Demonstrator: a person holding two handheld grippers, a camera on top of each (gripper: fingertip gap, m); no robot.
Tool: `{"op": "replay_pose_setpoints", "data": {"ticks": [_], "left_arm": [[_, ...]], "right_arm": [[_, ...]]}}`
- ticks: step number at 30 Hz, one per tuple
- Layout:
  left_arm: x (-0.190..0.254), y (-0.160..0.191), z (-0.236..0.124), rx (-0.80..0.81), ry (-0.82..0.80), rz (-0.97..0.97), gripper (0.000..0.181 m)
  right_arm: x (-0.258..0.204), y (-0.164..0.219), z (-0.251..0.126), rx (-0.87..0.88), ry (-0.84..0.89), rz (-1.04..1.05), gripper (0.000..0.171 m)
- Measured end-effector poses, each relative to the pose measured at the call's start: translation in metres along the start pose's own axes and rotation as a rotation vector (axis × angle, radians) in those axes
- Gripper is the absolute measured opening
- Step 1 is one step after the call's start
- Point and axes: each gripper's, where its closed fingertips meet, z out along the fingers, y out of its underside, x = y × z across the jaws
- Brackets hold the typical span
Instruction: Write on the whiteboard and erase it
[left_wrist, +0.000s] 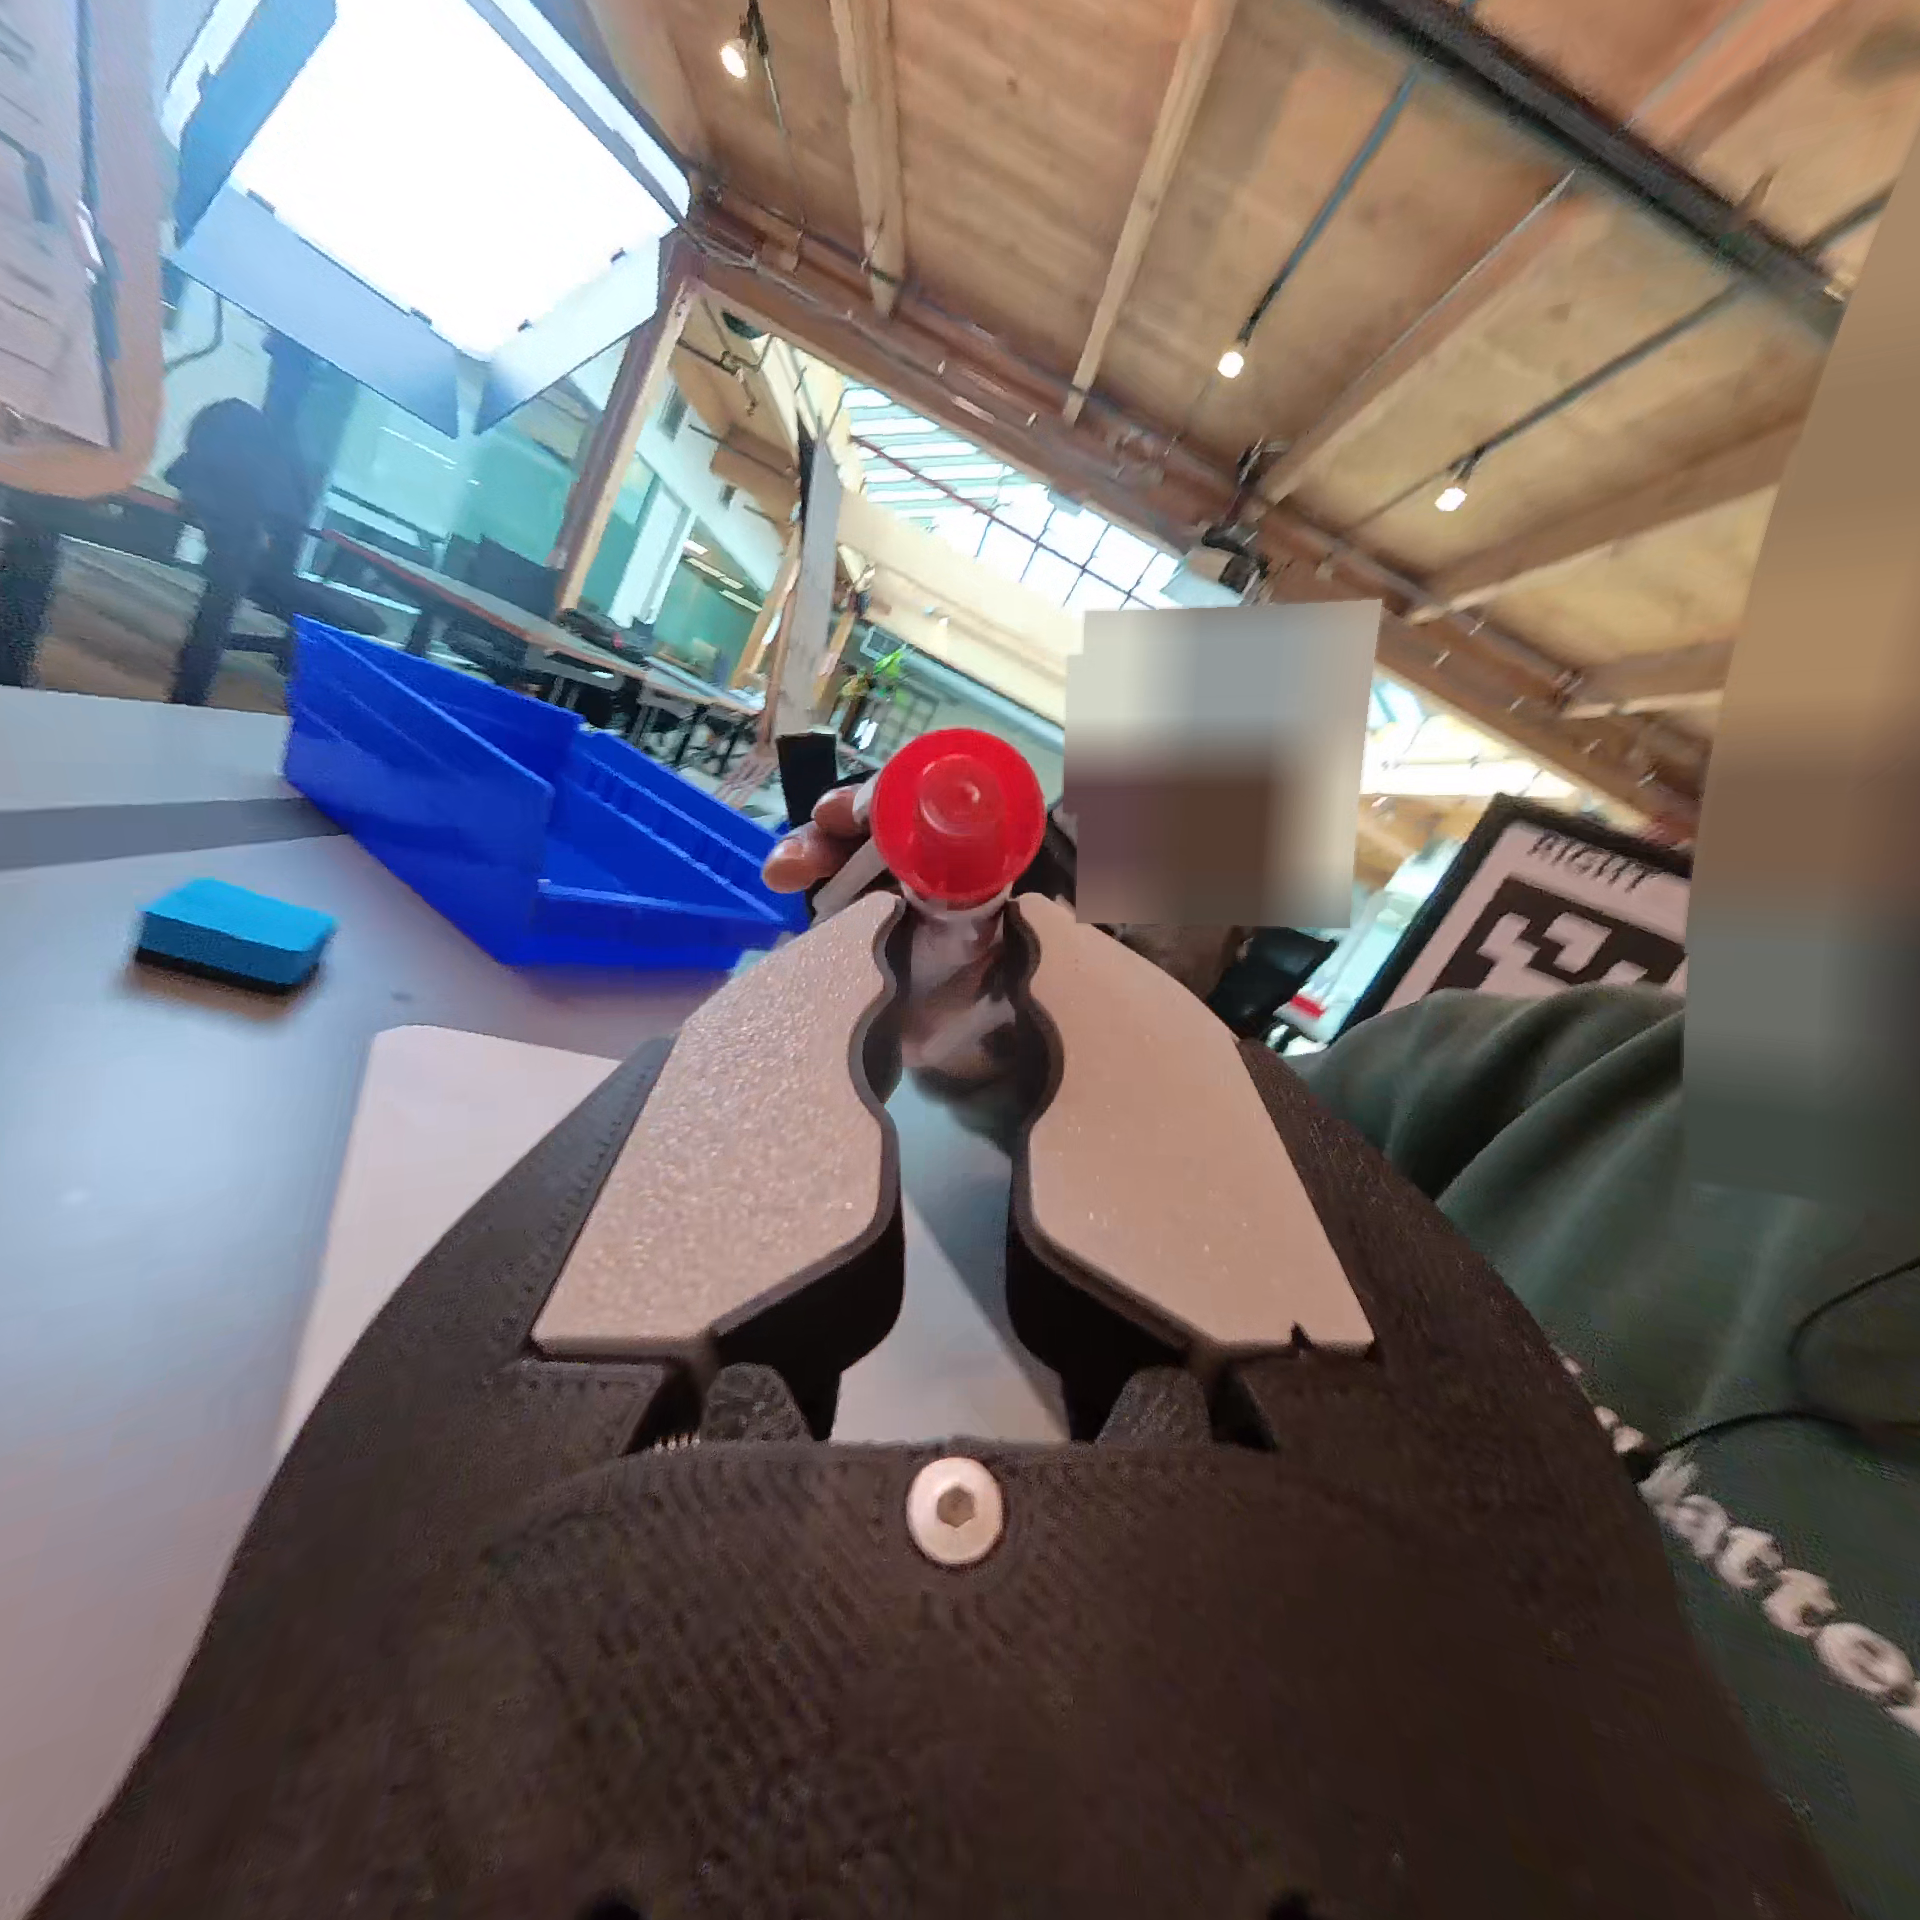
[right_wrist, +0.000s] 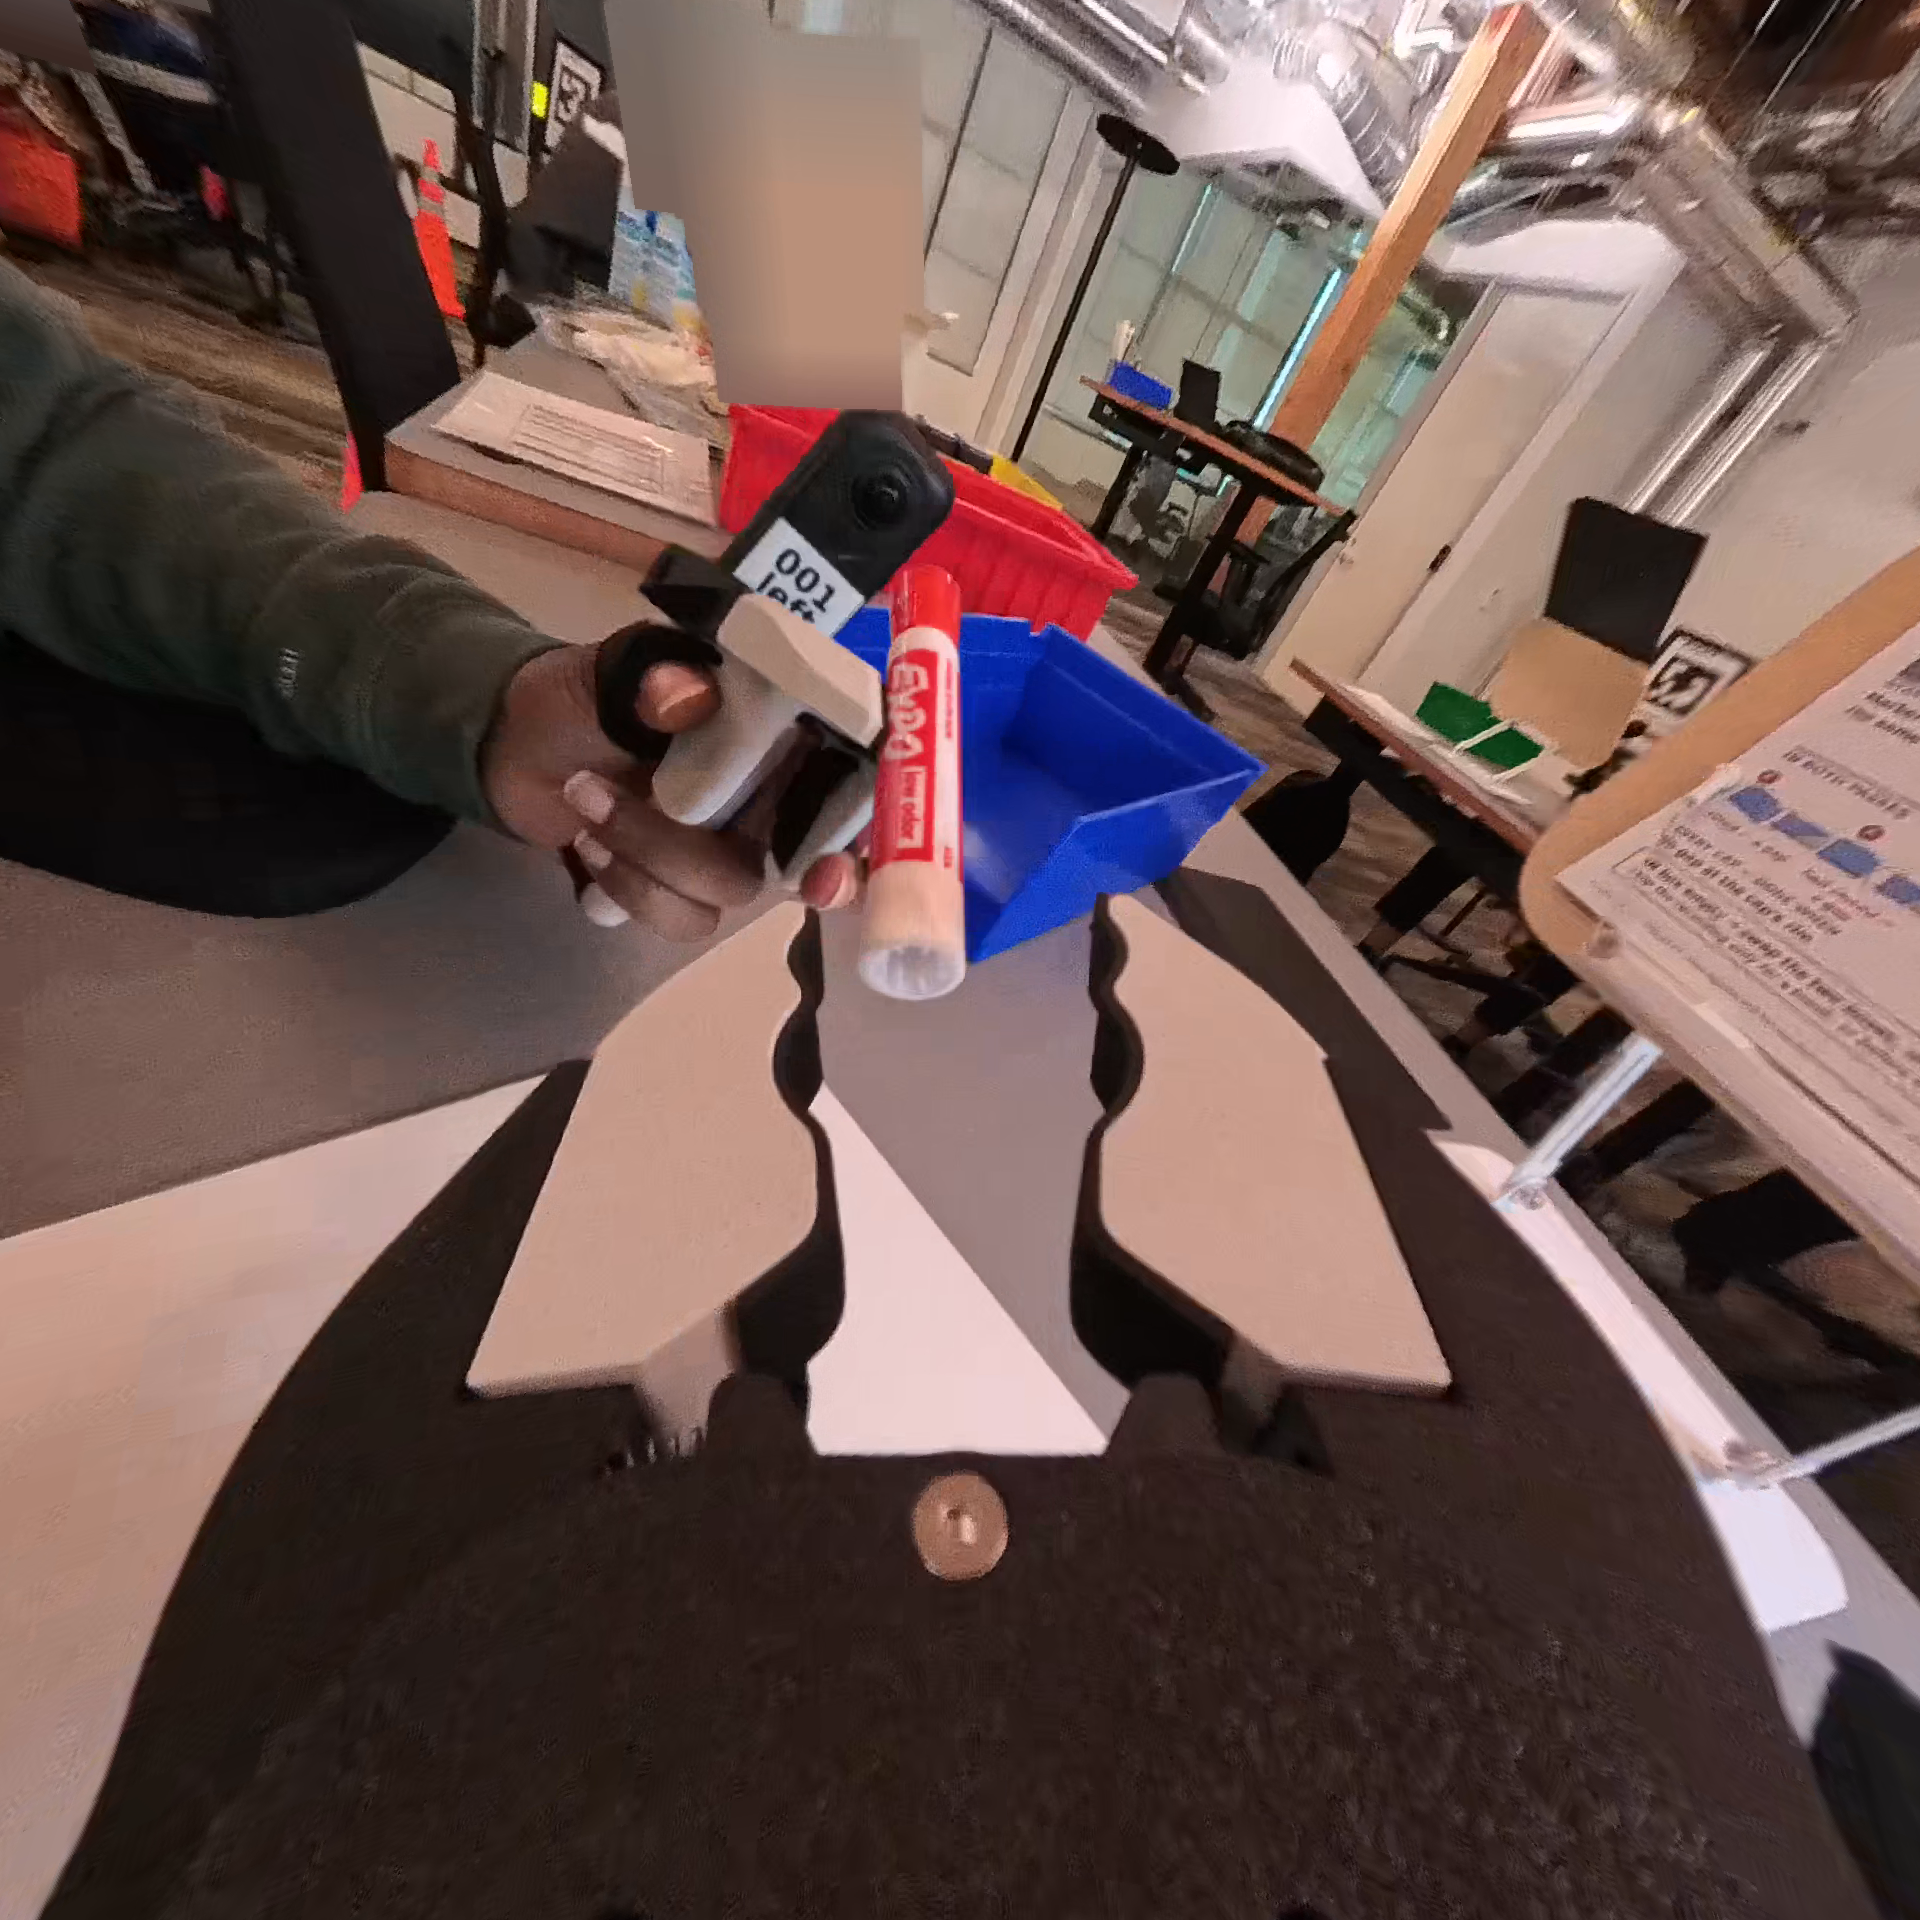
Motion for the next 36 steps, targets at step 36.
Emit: {"op": "replay_pose_setpoints", "data": {"ticks": [36], "left_arm": [[0.006,0.018,0.001,-0.134,0.01,-0.002,0.04]], "right_arm": [[-0.023,-0.008,0.002,-0.027,-0.108,0.087,0.02]]}}
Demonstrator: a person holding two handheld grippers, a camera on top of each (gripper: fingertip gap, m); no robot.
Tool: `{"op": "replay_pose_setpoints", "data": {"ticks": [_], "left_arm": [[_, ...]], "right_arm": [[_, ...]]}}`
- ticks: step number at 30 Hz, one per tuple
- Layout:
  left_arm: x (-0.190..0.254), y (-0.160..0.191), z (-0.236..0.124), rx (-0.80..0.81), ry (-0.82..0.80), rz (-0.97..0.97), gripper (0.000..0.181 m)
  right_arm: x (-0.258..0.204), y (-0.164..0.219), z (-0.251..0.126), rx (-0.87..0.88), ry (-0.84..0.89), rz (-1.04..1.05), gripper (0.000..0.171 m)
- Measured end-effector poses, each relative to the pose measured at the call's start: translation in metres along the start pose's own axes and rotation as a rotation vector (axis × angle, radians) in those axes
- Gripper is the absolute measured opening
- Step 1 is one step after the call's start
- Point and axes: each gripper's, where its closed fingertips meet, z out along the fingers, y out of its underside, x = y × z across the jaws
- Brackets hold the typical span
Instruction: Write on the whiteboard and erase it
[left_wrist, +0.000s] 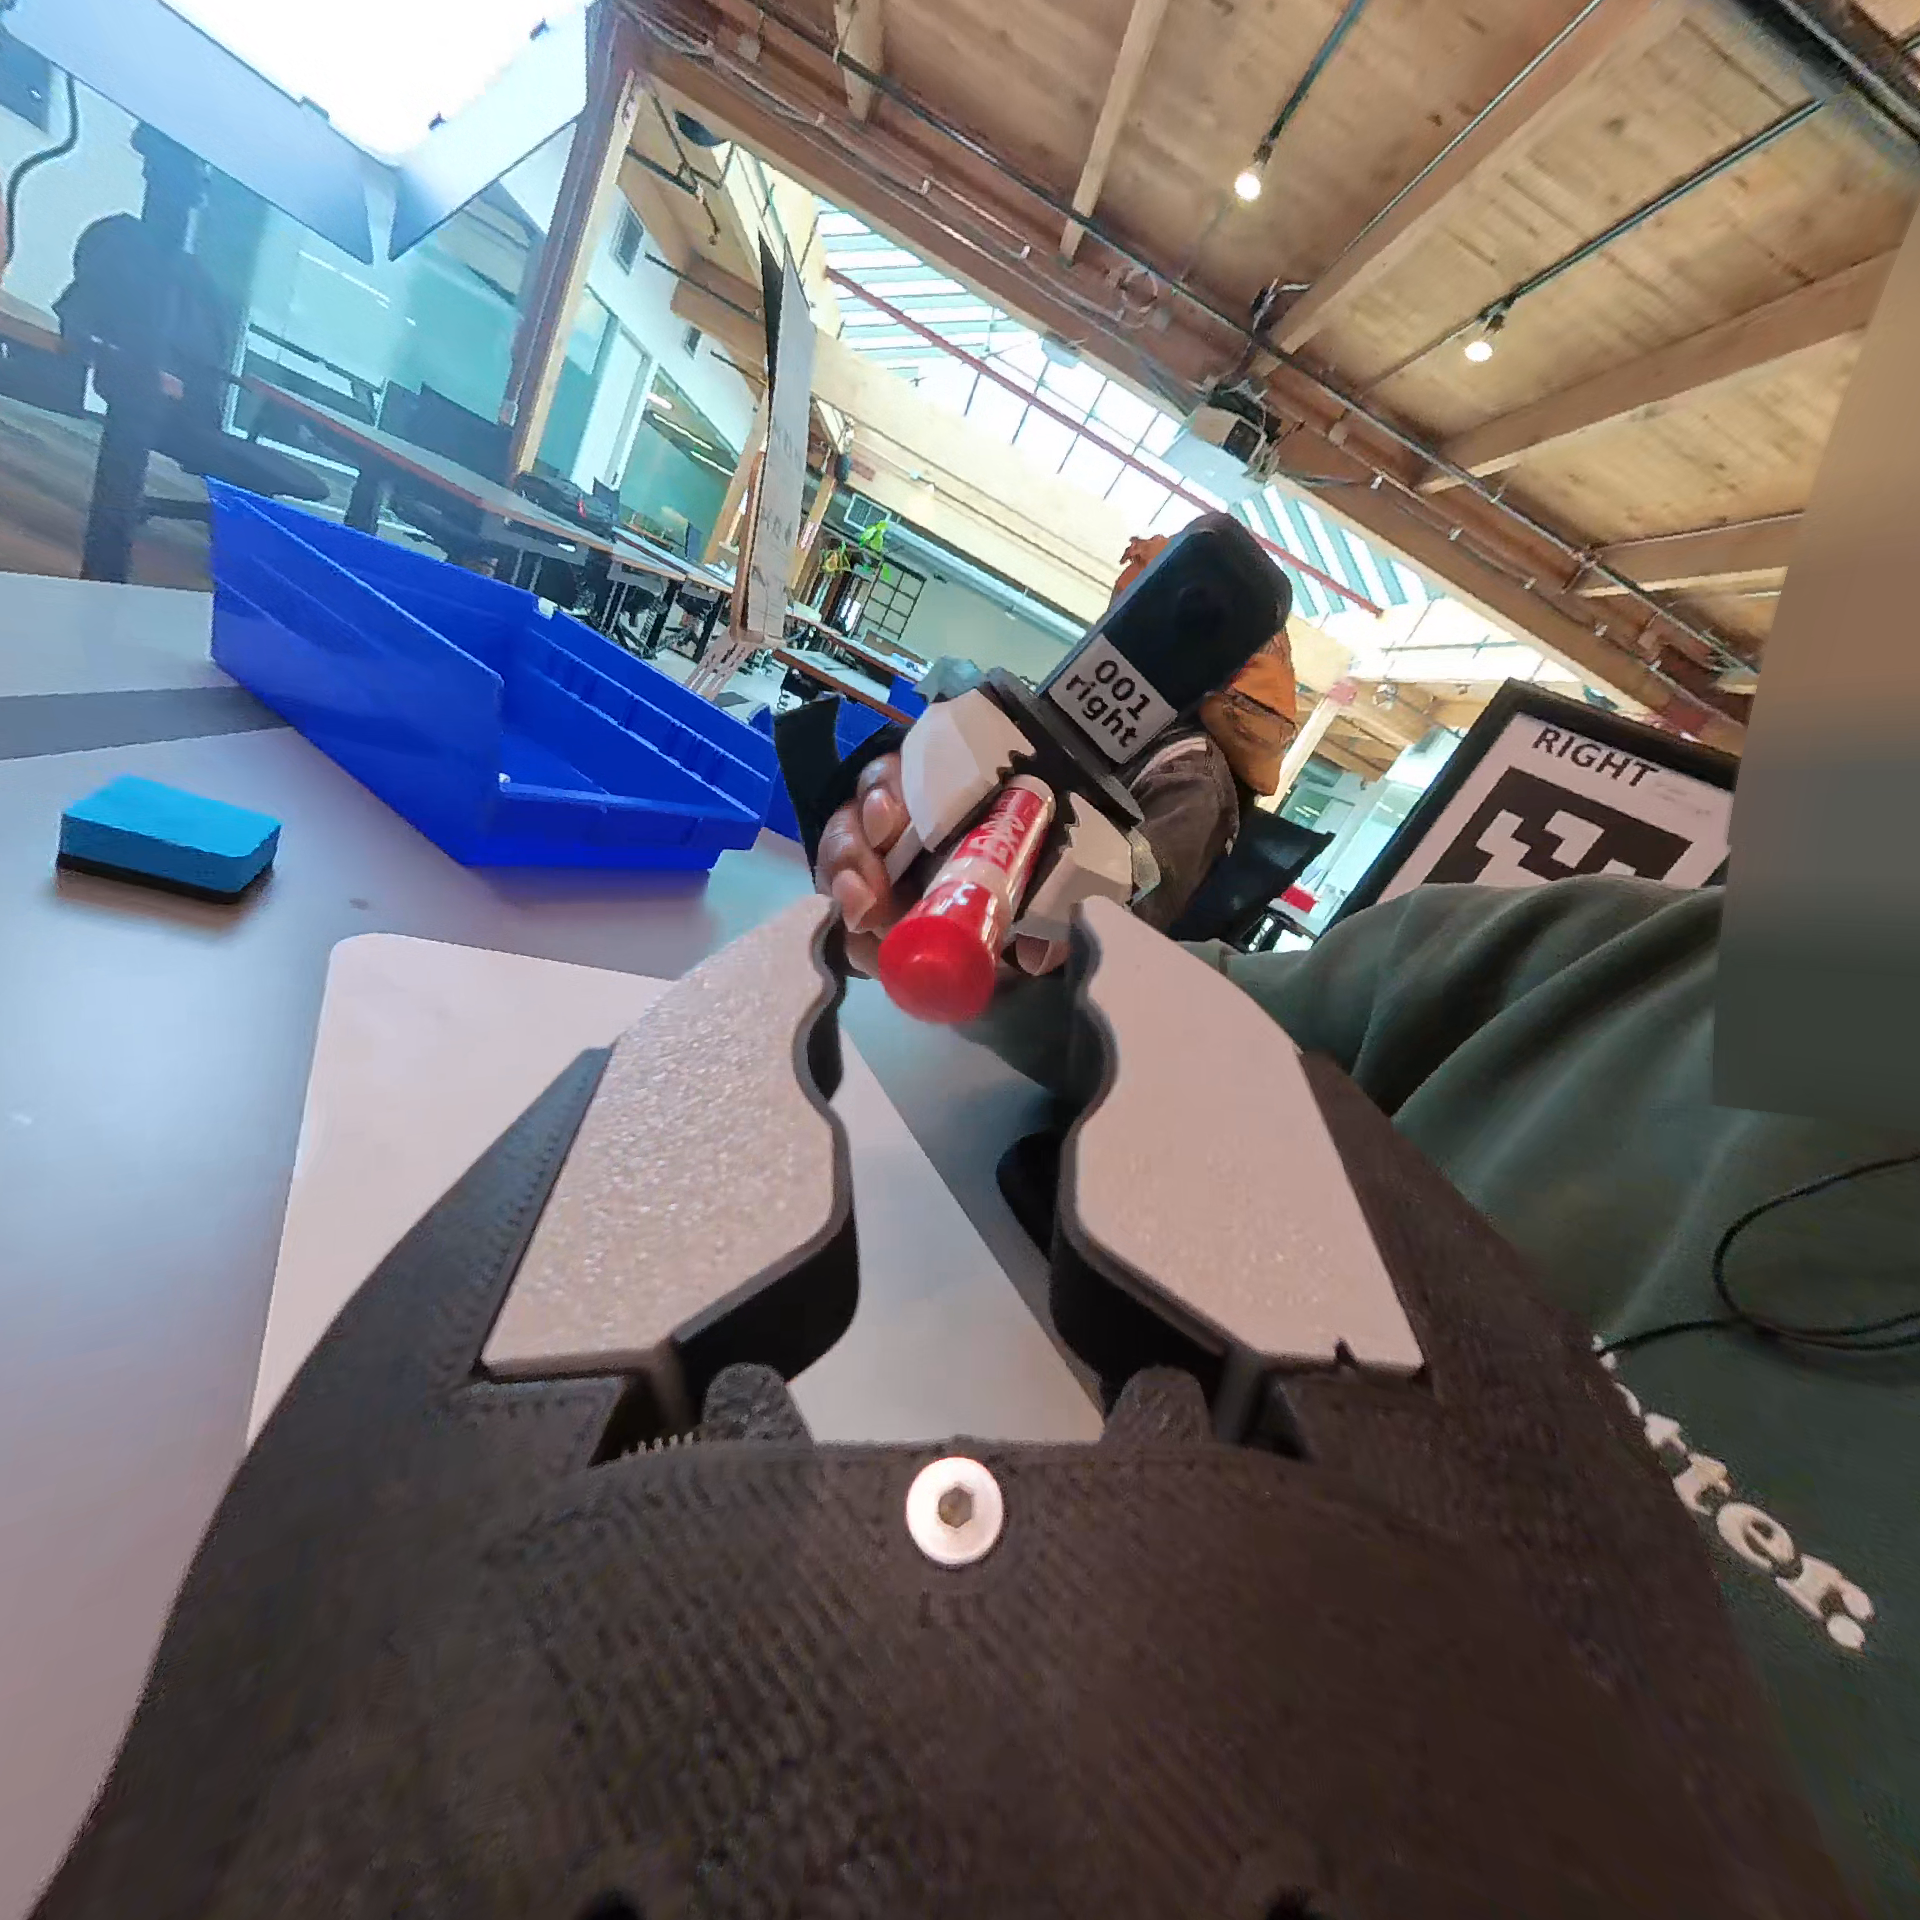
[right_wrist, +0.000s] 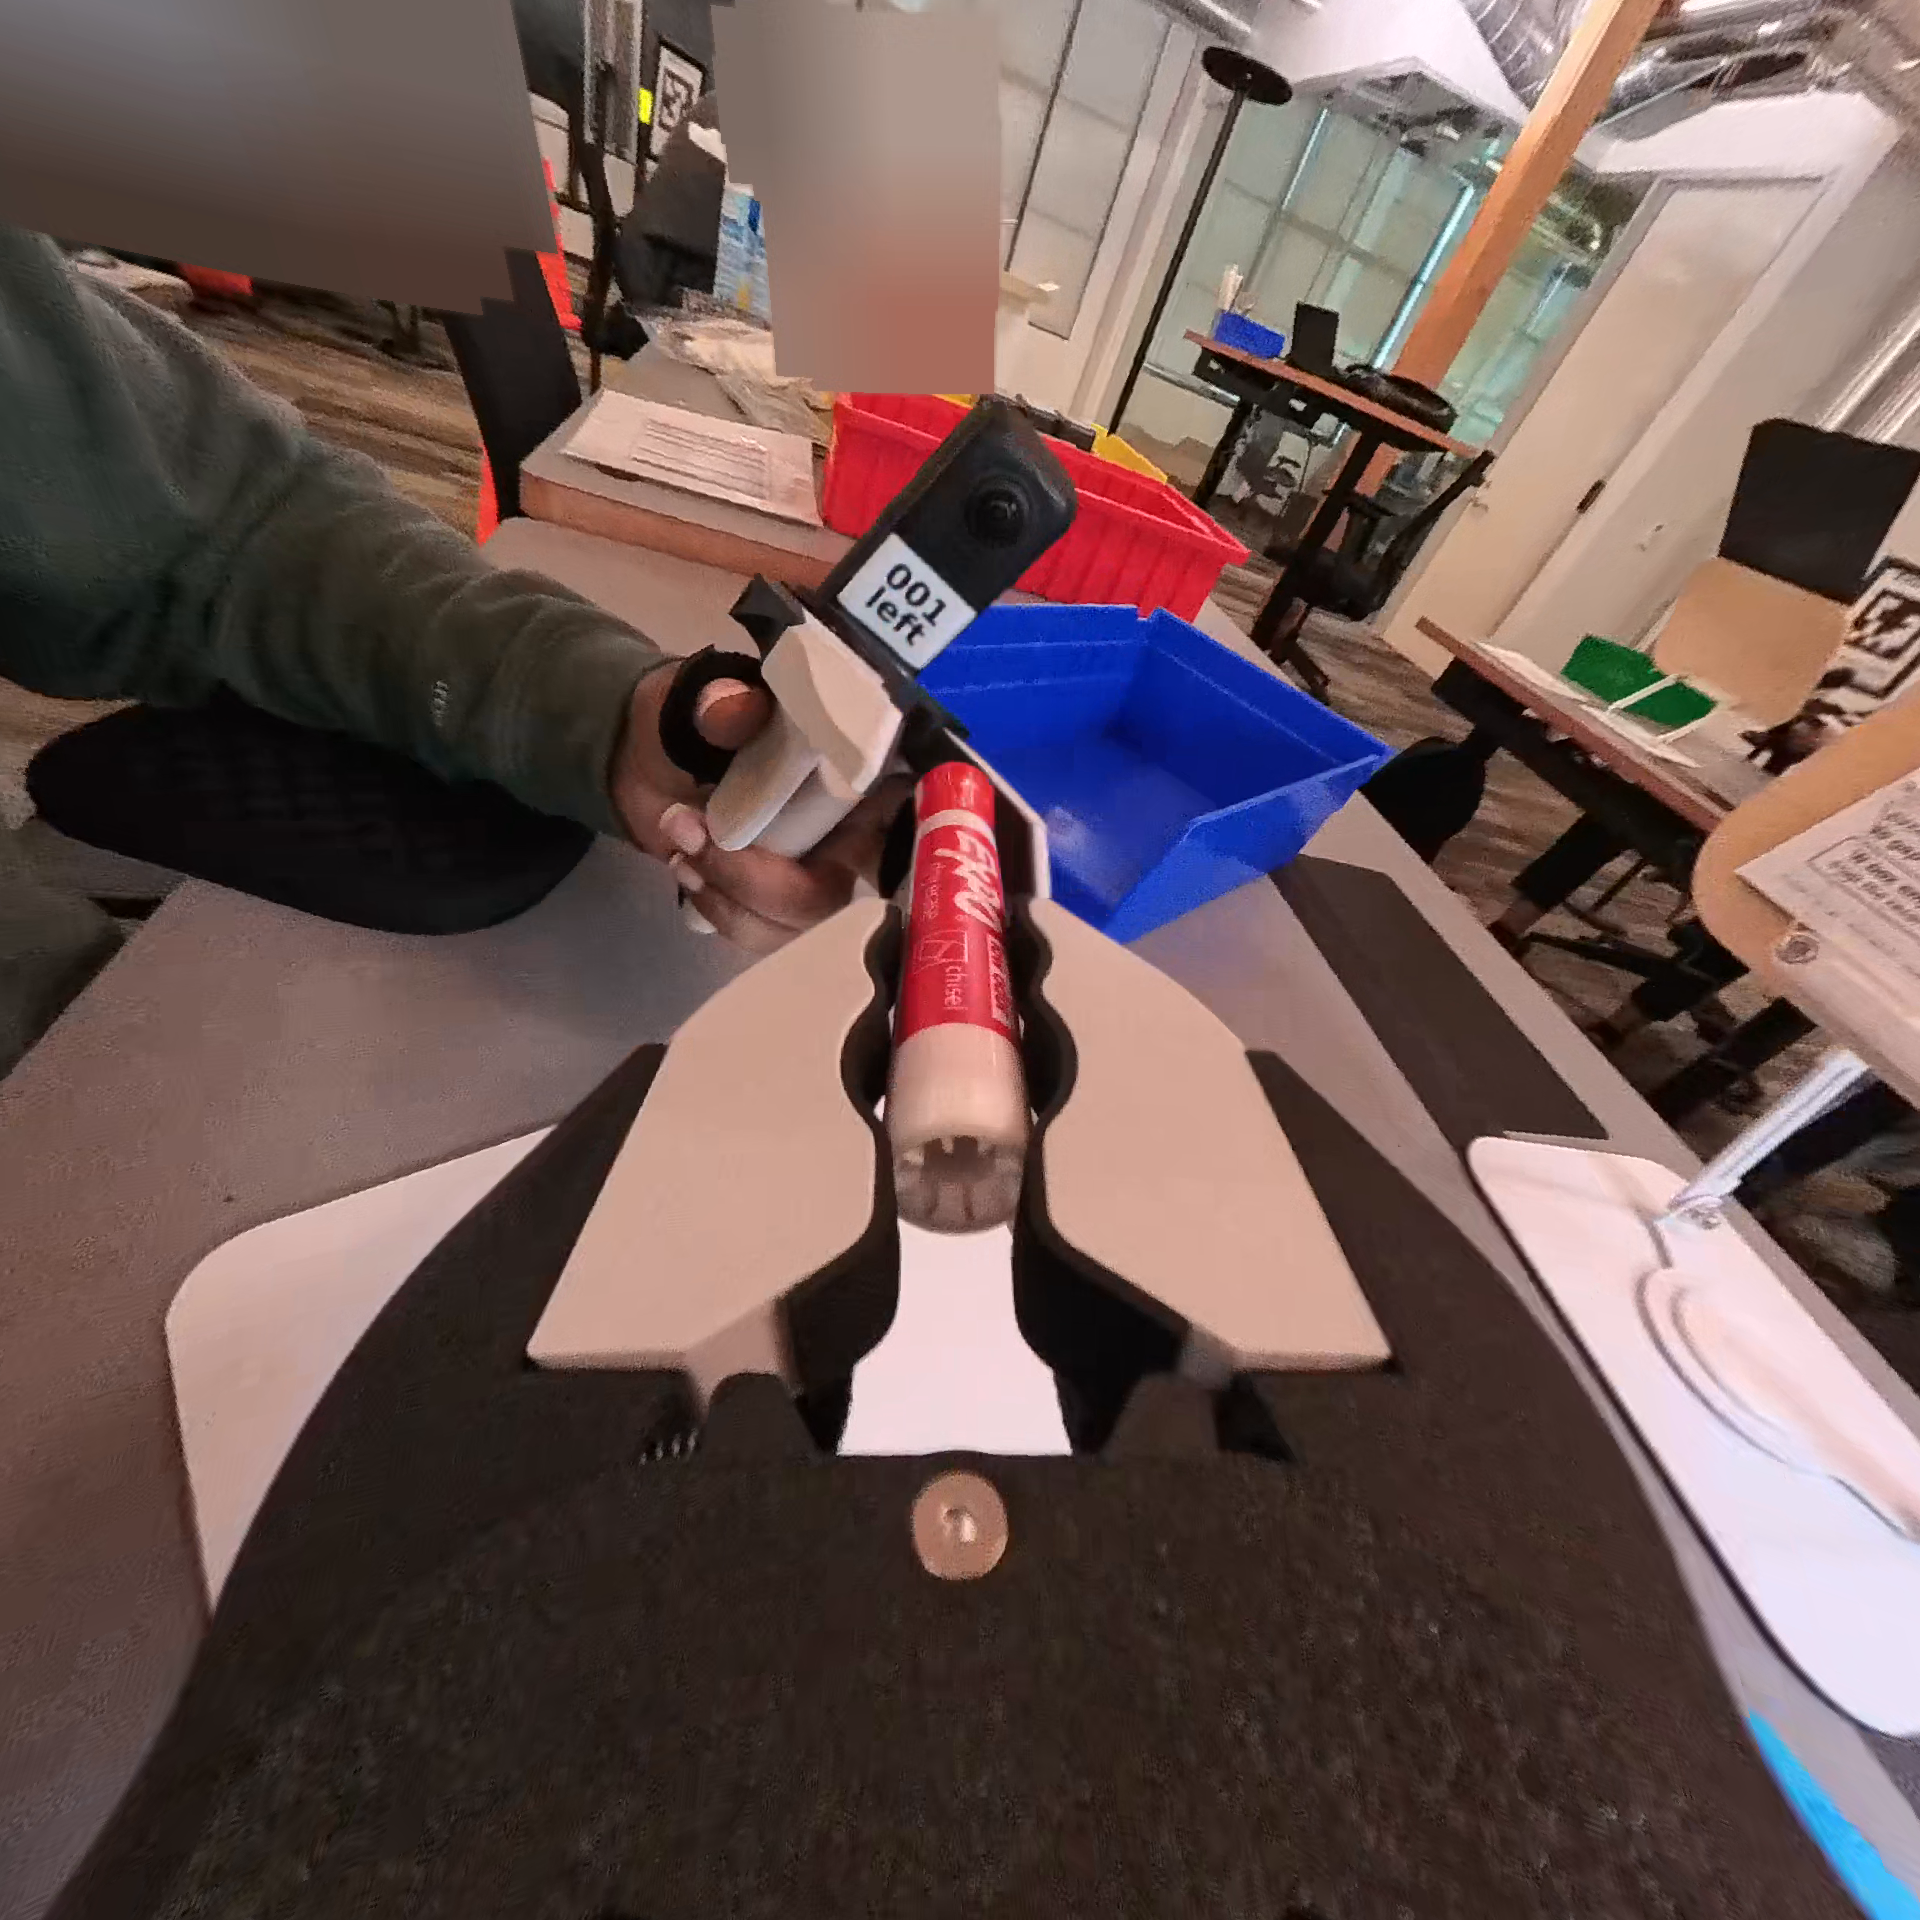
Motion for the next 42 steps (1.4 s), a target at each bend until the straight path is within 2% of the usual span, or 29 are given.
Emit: {"op": "replay_pose_setpoints", "data": {"ticks": [2,6,11,19,42], "left_arm": [[0.0,0.006,-0.001,-0.048,-0.006,0.031,0.022],[0.002,0.01,-0.002,-0.12,-0.02,0.082,0.021],[0.003,0.012,-0.004,-0.146,0.0,0.038,0.02],[0.0,0.015,-0.007,-0.133,0.052,-0.094,0.019],[-0.002,0.022,-0.008,-0.133,0.119,-0.255,0.019]], "right_arm": [[-0.004,0.004,0.003,0.003,-0.037,0.049,0.02],[-0.007,0.007,0.004,0.03,-0.083,0.127,0.02],[-0.008,0.007,0.006,0.048,-0.075,0.129,0.02],[-0.009,0.012,0.009,0.013,-0.05,0.063,0.021],[-0.012,0.018,0.01,-0.049,-0.003,-0.124,0.023]]}}
